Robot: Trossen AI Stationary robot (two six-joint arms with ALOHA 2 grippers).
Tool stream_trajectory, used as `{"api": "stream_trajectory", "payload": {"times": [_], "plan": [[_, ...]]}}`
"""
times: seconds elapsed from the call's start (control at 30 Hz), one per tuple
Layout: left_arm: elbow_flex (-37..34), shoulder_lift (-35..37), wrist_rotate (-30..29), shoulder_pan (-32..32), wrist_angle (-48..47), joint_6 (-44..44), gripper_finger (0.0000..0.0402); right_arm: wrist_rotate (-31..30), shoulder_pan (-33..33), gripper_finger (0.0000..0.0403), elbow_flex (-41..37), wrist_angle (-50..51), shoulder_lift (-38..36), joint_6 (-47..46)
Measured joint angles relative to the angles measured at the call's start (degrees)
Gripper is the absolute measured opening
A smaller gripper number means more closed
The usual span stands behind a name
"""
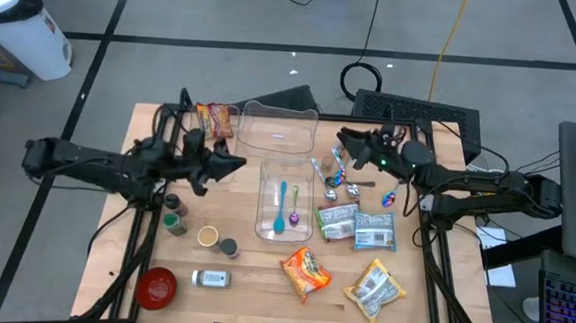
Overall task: Pick & Place Food Item
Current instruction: Put the brown seasoning pack into the top right transparent bin
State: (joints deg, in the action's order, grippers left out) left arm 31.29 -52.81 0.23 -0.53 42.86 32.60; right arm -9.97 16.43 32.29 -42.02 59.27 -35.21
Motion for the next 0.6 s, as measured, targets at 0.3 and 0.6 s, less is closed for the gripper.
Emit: {"api": "stream_trajectory", "payload": {"times": [0.3,0.6], "plan": [[1.5,-9.7,-10.0,1.4,25.2,0.8,0.0023,12.9,-0.9,0.0187,4.9,3.7,-2.1,5.5],[18.3,-15.8,-10.8,-0.2,10.6,-0.1,0.013,1.3,-5.6,0.0187,24.1,53.4,-2.1,22.3]]}}
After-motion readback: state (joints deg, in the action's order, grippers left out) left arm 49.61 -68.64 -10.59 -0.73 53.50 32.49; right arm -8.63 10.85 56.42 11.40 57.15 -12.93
